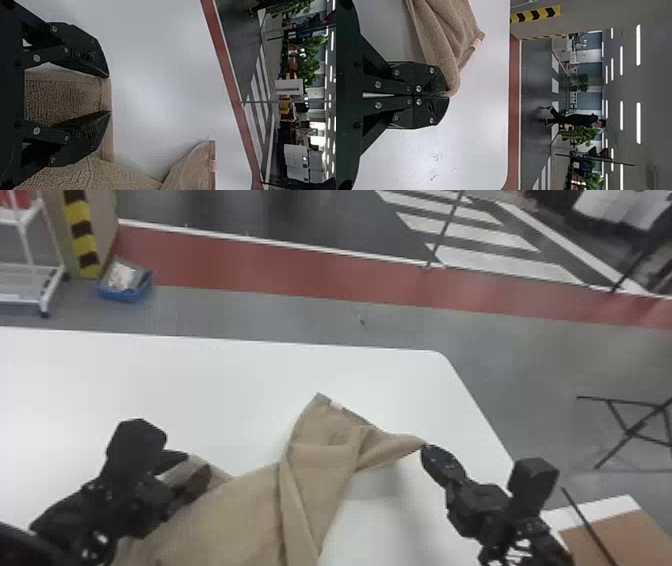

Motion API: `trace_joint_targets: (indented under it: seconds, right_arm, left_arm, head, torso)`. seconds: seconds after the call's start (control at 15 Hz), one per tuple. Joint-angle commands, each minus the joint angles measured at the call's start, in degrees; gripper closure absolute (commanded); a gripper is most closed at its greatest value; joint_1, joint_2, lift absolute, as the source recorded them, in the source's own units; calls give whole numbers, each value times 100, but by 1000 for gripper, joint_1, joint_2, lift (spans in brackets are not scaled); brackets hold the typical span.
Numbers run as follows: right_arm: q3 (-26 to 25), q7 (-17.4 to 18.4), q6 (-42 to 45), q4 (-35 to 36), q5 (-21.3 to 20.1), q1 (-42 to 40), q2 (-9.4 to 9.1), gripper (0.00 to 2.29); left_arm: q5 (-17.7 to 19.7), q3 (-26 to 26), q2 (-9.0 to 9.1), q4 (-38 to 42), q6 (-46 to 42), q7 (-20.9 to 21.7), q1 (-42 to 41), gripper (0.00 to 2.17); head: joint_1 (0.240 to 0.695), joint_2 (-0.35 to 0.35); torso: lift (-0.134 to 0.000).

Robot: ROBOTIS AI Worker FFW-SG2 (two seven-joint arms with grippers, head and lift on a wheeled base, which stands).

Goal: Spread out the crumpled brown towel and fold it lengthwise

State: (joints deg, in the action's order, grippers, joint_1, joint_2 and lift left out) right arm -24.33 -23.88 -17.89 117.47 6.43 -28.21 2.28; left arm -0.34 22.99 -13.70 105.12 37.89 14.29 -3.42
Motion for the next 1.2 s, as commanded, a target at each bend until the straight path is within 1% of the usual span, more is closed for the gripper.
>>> trace_joint_targets:
  seconds: [0.0,0.13,0.2,0.27,0.4,0.47,0.6,0.67,0.8,0.93,1.13]
  right_arm:
    - [-19,-47,0,12,16,0,1,1355]
    - [-45,-56,0,39,34,-18,1,1355]
    - [-54,-56,0,47,43,-18,10,1355]
    - [-54,-56,0,56,43,-26,10,1355]
    - [-72,-56,0,74,60,-26,10,1355]
    - [-89,-56,35,91,60,-26,18,1355]
    - [-186,-82,176,135,87,70,106,1355]
    - [-370,-179,140,144,192,211,159,1355]
    - [-748,-240,-176,118,254,510,247,1355]
    - [-1091,-258,-334,-67,280,791,370,1355]
    - [-1364,-258,-774,-234,263,1195,563,1355]
  left_arm:
    - [-36,13,-1,0,127,13,-1,724]
    - [-36,30,-1,9,145,13,-1,728]
    - [-19,30,-1,35,303,21,-1,805]
    - [-10,22,-1,114,356,39,-19,1004]
    - [78,-57,-36,307,338,83,-54,1008]
    - [219,-145,-54,378,338,83,-89,1139]
    - [386,-312,-63,597,338,56,-142,1180]
    - [386,-435,-71,756,338,-14,-177,1180]
    - [412,-646,-98,1019,338,-190,-230,1180]
    - [456,-989,-151,1221,356,-242,-326,1180]
    - [500,-1200,-194,1292,356,-286,-309,1180]
  head:
    - [695,-350]
    - [695,-350]
    - [695,-350]
    - [695,-350]
    - [695,-350]
    - [695,-350]
    - [695,-350]
    - [695,-350]
    - [695,-350]
    - [695,-350]
    - [695,-350]
  torso:
    - [-124]
    - [-124]
    - [-124]
    - [-124]
    - [-124]
    - [-124]
    - [-124]
    - [-124]
    - [-124]
    - [-124]
    - [-124]
